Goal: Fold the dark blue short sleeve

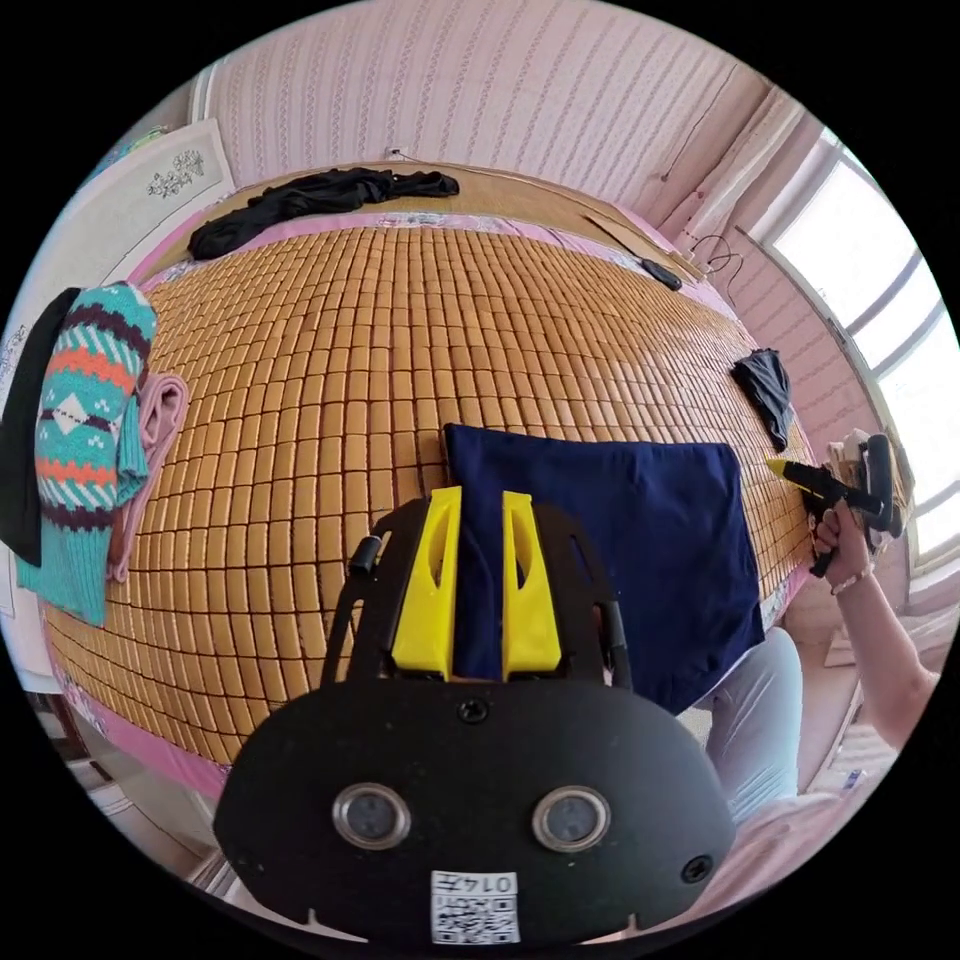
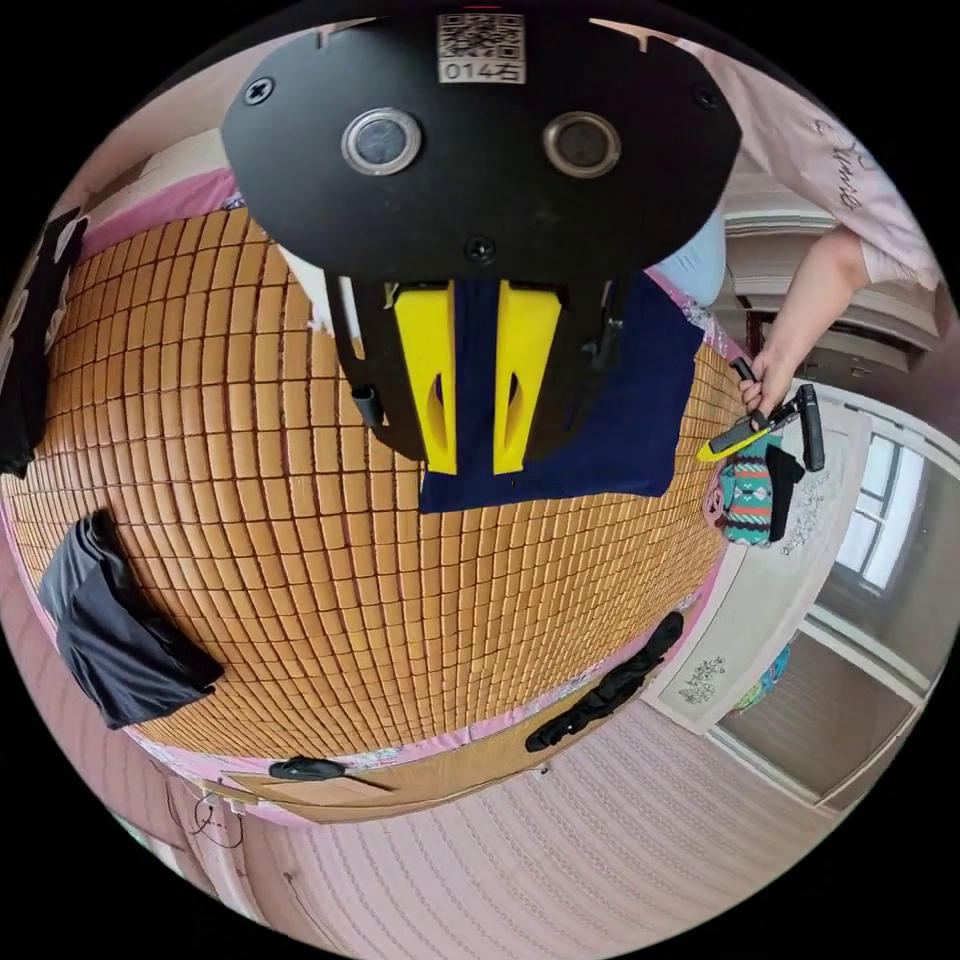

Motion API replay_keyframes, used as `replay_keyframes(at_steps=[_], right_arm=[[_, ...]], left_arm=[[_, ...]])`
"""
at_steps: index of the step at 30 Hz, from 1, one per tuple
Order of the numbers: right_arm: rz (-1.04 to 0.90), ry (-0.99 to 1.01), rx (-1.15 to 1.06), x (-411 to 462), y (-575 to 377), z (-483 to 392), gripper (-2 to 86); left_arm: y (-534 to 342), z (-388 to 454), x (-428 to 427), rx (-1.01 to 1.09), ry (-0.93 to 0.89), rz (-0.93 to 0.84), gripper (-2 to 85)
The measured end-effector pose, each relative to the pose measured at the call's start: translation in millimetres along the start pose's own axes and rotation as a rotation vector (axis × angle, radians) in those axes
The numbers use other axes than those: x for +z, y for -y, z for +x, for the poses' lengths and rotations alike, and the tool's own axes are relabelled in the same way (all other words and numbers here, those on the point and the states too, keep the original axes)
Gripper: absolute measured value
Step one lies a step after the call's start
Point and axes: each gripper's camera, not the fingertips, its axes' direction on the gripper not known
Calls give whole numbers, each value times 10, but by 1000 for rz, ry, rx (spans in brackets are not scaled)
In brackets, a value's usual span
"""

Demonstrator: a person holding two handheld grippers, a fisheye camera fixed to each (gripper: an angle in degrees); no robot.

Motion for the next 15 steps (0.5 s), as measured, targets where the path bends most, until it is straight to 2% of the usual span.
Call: replay_keyframes(at_steps=[5,9,13,15], right_arm=[[-199,10,-262,279,-566,-833,27],[-313,-73,-421,594,-783,-1508,2],[-327,-84,-521,710,-399,-1875,-3],[-351,-182,-539,883,151,-2016,-3]], left_arm=[[-777,744,-51,171,-85,-56,56],[-1215,1558,118,247,-30,-84,34],[-1210,1970,245,282,-39,-109,9],[-1121,2093,257,292,-66,-100,-4]])
